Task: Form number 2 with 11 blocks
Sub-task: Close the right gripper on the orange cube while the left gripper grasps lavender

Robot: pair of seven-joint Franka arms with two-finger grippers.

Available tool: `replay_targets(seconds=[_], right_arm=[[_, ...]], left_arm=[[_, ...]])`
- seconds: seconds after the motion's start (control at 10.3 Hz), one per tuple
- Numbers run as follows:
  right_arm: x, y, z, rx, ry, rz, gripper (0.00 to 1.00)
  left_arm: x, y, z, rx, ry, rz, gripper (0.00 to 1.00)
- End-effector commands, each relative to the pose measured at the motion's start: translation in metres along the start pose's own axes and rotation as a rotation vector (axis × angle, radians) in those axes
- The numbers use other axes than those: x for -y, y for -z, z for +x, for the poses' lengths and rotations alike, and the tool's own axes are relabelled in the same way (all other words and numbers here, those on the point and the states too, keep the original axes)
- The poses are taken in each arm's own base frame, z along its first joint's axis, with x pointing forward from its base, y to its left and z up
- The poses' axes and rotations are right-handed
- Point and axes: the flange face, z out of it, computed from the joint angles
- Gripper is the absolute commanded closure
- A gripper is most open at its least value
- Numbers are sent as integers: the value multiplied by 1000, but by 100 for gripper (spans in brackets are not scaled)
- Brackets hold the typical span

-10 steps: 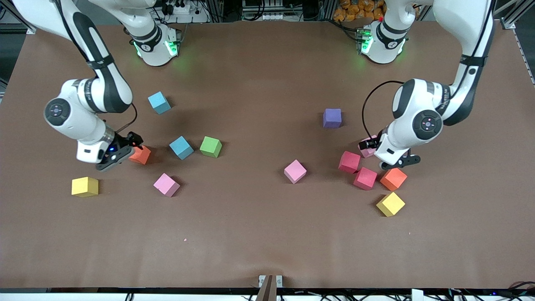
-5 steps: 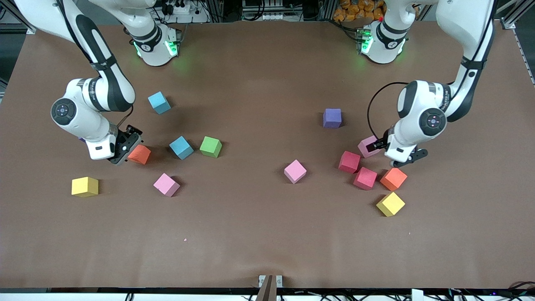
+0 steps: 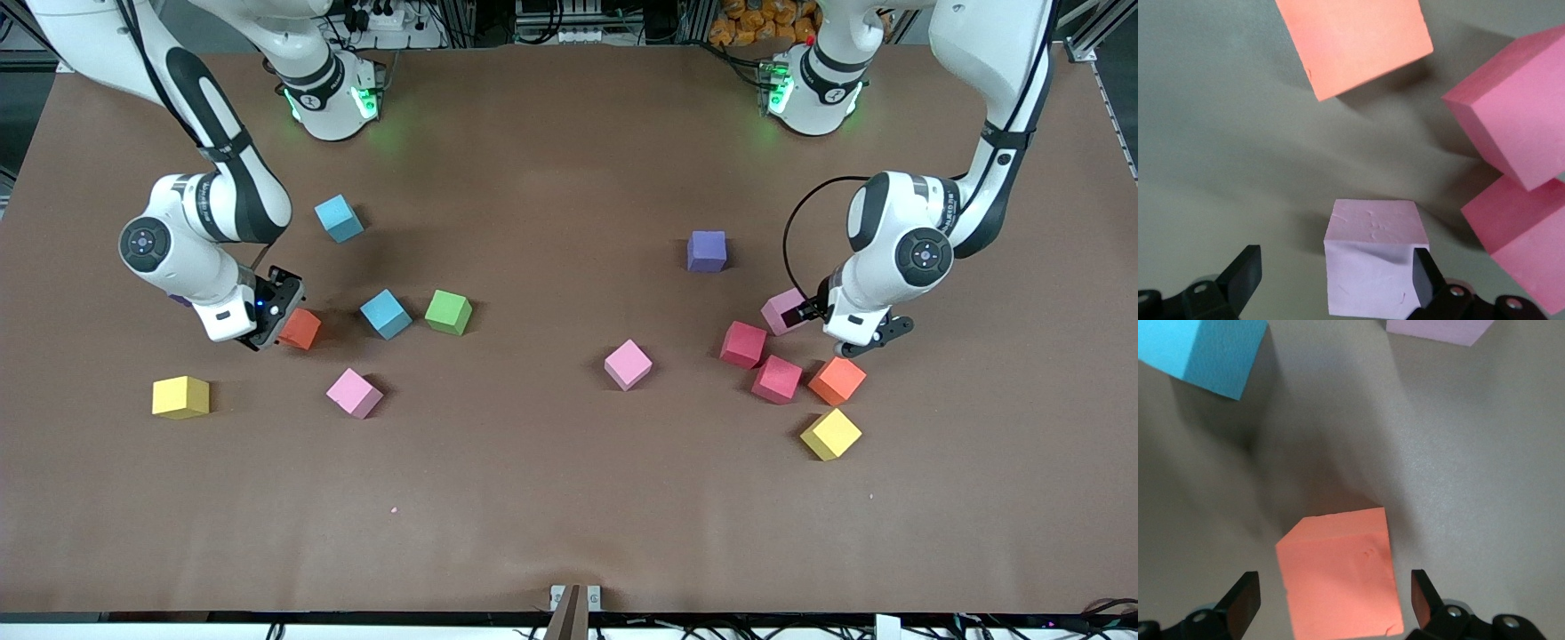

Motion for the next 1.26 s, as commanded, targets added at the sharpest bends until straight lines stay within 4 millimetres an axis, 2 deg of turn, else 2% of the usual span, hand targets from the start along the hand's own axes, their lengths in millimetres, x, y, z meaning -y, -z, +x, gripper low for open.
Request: replay_targets(seconds=[0.0,0.29,0.48,0.58,0.87,0.97,1.16], right_arm=[[-6,-14,-7,-14,83,-35,0],[-6,-21,-10,-18,86,-44,0],[-6,-23,-12,-17,83,-44,17],[-6,-23,-12,-16,87,-43,21],[-10,-15,-10,-19,121,-56,44],[-10,-14,-13,-19,118,-56,50],[-11,-11,-13,-19,117,-58,50]], left_arm=[[-2,-5,0,-22,59,-13,0],[-6,-17,3,-24,105,-23,0],[-24,-28,0,-20,148,-21,0],[-27,-29,-3,-20,142,-20,0],[-26,-25,-1,-22,148,-22,0],[-25,-20,-1,-26,151,-24,0],[-24,-17,-2,-18,154,-15,0]])
